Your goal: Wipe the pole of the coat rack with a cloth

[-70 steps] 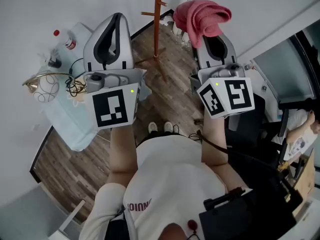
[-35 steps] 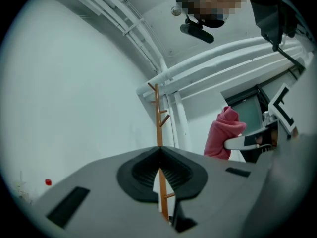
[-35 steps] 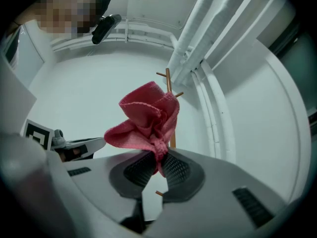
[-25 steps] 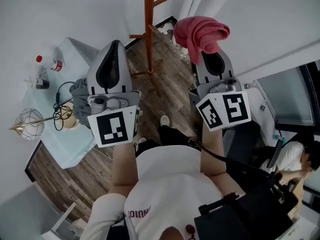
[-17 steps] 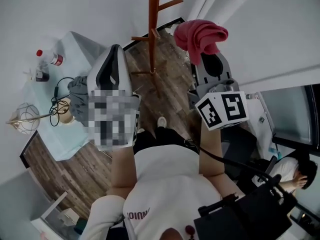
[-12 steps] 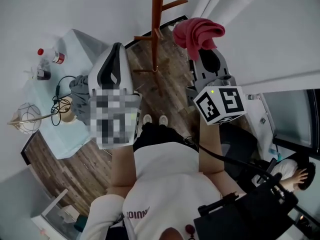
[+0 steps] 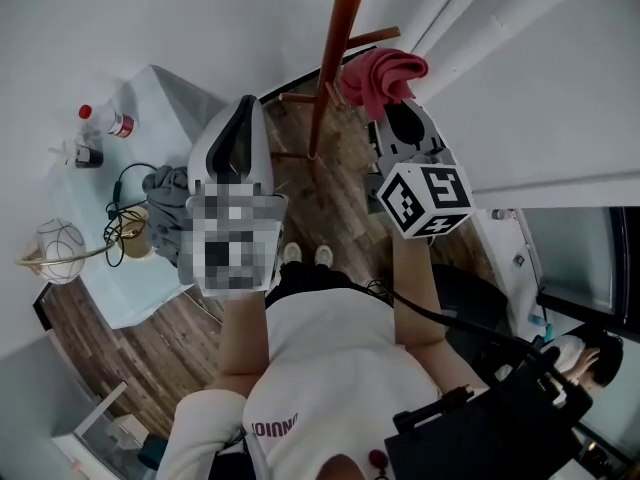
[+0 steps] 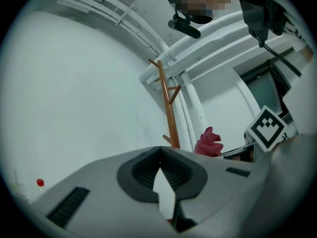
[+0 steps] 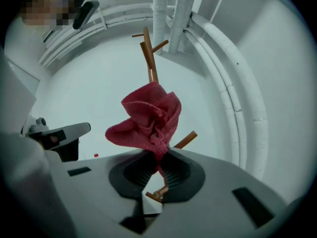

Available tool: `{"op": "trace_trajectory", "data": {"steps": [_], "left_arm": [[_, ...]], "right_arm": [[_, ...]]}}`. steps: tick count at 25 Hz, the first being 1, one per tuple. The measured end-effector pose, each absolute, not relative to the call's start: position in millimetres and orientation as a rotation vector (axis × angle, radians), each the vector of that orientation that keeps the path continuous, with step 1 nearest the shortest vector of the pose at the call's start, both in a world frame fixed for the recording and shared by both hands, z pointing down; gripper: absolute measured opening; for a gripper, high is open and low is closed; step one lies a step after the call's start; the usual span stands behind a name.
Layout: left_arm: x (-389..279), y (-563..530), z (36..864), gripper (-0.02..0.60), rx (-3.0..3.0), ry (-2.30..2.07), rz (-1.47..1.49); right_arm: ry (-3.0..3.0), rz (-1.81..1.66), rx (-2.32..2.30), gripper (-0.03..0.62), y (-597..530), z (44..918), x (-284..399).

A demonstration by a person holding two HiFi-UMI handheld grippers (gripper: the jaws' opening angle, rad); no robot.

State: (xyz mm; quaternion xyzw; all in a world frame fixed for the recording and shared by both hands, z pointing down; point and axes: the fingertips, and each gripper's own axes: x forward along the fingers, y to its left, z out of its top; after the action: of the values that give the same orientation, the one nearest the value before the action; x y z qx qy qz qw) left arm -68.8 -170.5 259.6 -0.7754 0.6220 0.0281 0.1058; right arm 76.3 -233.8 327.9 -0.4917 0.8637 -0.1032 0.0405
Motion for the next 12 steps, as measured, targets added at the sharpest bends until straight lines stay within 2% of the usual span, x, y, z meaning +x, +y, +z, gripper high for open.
{"op": "trace_trajectory", "data": {"steps": [12], "left_arm": [[-84.9, -189.5, 269.1, 0.014, -2.294, 1.85, 0.05]], "right_arm": [[2.775, -0.334, -1.567, 0.046, -262.1, 366.6, 53.0]]}}
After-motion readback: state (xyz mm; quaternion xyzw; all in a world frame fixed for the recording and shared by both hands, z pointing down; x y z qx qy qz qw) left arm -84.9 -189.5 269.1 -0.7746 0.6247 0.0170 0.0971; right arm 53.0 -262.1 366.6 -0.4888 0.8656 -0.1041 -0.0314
